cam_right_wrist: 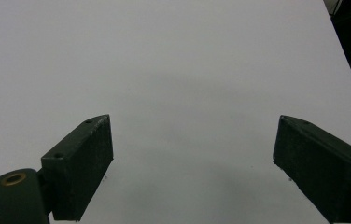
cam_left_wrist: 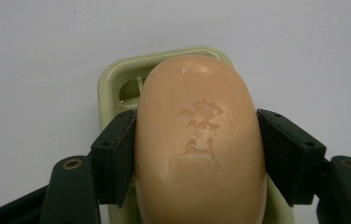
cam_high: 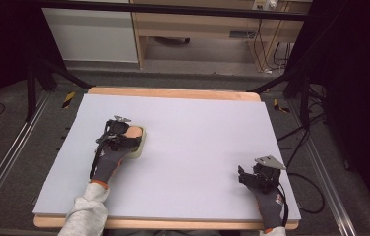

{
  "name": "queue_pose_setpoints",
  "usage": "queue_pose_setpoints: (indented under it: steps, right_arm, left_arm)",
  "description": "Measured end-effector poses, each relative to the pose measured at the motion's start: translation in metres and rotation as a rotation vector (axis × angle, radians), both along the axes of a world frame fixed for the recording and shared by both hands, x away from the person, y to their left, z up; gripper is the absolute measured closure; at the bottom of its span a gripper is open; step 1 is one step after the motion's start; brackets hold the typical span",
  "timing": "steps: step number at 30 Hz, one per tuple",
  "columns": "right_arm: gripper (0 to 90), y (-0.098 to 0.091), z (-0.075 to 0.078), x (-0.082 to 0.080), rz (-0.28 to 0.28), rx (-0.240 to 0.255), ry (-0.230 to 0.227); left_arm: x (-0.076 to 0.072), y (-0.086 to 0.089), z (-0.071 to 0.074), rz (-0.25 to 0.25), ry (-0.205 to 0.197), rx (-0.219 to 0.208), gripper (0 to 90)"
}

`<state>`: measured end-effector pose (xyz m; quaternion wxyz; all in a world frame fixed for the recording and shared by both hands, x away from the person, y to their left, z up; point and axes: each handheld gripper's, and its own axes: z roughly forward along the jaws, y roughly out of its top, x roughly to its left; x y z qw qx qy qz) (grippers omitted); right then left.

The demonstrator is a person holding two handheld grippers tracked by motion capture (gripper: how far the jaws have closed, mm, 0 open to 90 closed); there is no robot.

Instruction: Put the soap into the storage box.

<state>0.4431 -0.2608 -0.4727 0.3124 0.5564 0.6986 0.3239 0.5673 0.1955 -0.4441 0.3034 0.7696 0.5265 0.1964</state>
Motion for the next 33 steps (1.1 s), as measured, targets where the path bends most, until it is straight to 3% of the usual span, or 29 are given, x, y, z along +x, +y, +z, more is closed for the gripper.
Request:
queue_pose_setpoints:
  steps: [15,26,33]
  right_arm:
    - [12.0,-0.0001,-0.0001,0.0001,0.000,-0.002,0.000]
    - [11.6,0.0000,-0.0002,0.0000,-0.002,-0.004,0.001]
    - [11.6,-0.0001,-0.0002,-0.0001,-0.003,-0.003,0.000]
  left_arm:
    - [0.0004,0.0018,-0.0027,0.007,0.009,-0.001,31.5]
    - [0.0016,0.0049,-0.0031,0.004,0.026,-0.039,30.9]
    - [-0.0024,0.0064,0.0063,0.010,-0.012,-0.038,28.7]
